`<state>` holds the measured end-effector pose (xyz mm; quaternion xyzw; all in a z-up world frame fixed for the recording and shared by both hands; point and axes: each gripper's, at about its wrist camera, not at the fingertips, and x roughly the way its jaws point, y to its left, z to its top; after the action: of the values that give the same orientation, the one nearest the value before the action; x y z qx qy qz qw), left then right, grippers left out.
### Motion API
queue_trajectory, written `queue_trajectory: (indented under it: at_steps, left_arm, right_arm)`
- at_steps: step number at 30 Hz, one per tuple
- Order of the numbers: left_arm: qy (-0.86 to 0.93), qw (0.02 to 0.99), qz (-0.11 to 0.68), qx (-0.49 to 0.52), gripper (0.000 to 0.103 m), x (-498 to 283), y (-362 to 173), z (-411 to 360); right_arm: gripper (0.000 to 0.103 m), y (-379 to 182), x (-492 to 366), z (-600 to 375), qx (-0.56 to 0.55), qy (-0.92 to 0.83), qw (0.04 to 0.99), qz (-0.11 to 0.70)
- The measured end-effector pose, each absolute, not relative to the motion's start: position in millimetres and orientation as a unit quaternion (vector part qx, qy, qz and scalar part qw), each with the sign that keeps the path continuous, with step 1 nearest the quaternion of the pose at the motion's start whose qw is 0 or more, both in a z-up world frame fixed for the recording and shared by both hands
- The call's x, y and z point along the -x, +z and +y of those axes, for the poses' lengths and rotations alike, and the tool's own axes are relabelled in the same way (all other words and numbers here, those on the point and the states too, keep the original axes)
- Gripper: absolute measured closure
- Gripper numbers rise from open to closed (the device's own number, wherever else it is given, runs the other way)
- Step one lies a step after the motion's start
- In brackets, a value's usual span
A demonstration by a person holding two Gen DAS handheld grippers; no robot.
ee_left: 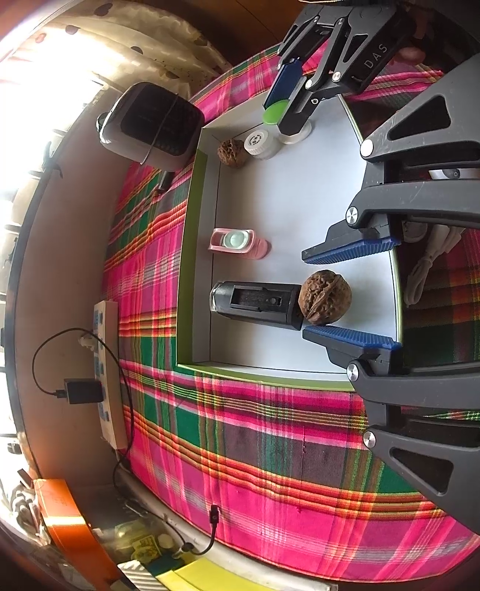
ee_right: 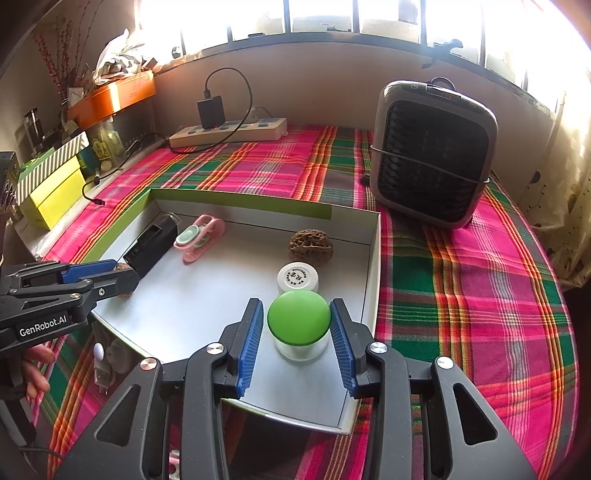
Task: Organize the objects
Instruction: 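Lower both items into the box and open the left and right grippers, then move the right gripper to the white round toy and the left gripper to the white cable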
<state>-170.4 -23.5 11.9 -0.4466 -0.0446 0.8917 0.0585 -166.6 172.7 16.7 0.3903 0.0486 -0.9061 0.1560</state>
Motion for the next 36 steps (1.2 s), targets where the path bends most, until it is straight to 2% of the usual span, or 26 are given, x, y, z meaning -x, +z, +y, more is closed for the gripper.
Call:
queue_trajectory:
  at_steps: [9, 13, 36]
  left_arm:
    - [0.894, 0.061, -0.05, 0.441, 0.069, 159.6, 18.6, -22.5]
    - [0.896, 0.063, -0.053, 0.436, 0.069, 154.8, 22.1, -24.2]
    - [0.904, 0.062, -0.089, 0.413, 0.069, 97.6, 35.3, -45.4]
  right_arm:
    - [0.06, 20.1, 161.5, 172.8, -0.386, -0.908, 0.151, 0.05]
    - [0.056, 22.6, 157.3, 173.5, -0.383, -0.91, 0.148, 0.049]
    - [0.056, 39.3, 98.8, 180.3, -0.357, -0.922, 0.147, 0.041]
